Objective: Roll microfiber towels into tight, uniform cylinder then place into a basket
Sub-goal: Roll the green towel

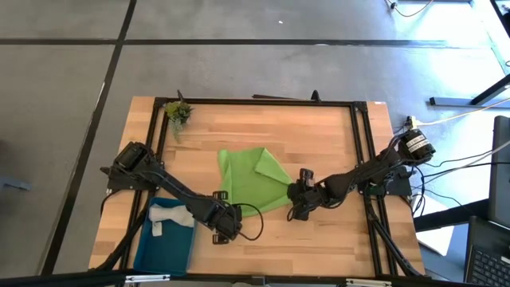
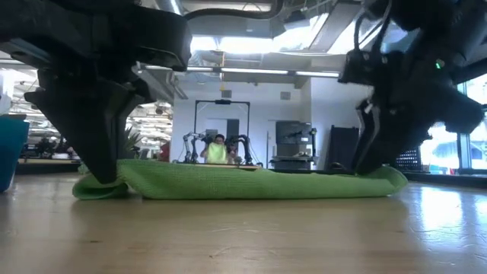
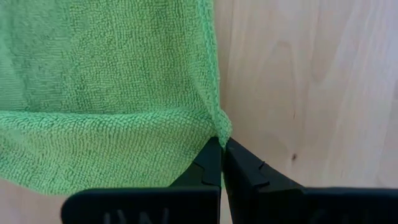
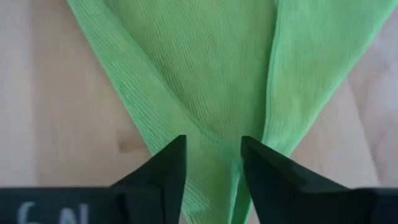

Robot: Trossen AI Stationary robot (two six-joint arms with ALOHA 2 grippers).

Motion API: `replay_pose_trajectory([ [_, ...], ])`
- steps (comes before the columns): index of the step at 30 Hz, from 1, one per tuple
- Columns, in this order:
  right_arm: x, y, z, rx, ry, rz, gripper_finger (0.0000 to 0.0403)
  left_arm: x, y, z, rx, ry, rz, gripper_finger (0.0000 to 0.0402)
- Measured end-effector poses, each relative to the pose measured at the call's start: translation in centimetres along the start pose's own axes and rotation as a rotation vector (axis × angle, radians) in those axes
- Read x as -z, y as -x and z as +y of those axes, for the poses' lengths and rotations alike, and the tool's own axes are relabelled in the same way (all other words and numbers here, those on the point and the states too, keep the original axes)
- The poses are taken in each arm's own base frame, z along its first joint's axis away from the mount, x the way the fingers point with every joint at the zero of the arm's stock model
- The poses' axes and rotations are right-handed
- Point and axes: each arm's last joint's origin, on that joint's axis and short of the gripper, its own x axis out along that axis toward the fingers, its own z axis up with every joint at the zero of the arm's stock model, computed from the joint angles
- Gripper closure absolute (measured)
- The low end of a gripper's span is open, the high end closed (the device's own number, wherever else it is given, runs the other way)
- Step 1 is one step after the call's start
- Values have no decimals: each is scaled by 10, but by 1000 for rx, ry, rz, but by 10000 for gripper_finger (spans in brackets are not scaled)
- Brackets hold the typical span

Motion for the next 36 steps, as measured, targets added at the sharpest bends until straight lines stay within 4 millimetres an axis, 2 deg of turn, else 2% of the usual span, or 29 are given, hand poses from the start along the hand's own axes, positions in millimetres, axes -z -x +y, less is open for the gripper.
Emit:
replay_pose_trajectory([
  [5, -22, 12, 3, -19, 59, -70, 229, 1, 0, -2, 10, 7, 4, 402],
  [8, -31, 12, 3, 5, 122, -158, 227, 1, 0, -2, 10, 17, 4, 402],
  [11, -42, 4, -2, 17, 163, -236, 227, 1, 0, -2, 10, 17, 4, 402],
  [15, -55, -17, -13, 57, 179, -300, 226, 1, 0, -2, 11, 17, 3, 402],
  [20, -56, -51, -29, 124, 216, -272, 226, 1, 0, -2, 13, 20, 0, 402],
  [26, -49, -77, -45, 149, 198, -191, 226, 0, 1, -2, 11, 21, -2, 401],
  [30, -48, -85, -47, 112, 205, -181, 226, 0, 1, -2, 13, 24, -6, 401],
  [36, -49, -86, -47, 125, 222, -184, 226, 0, 1, -2, 16, 27, -11, 401],
])
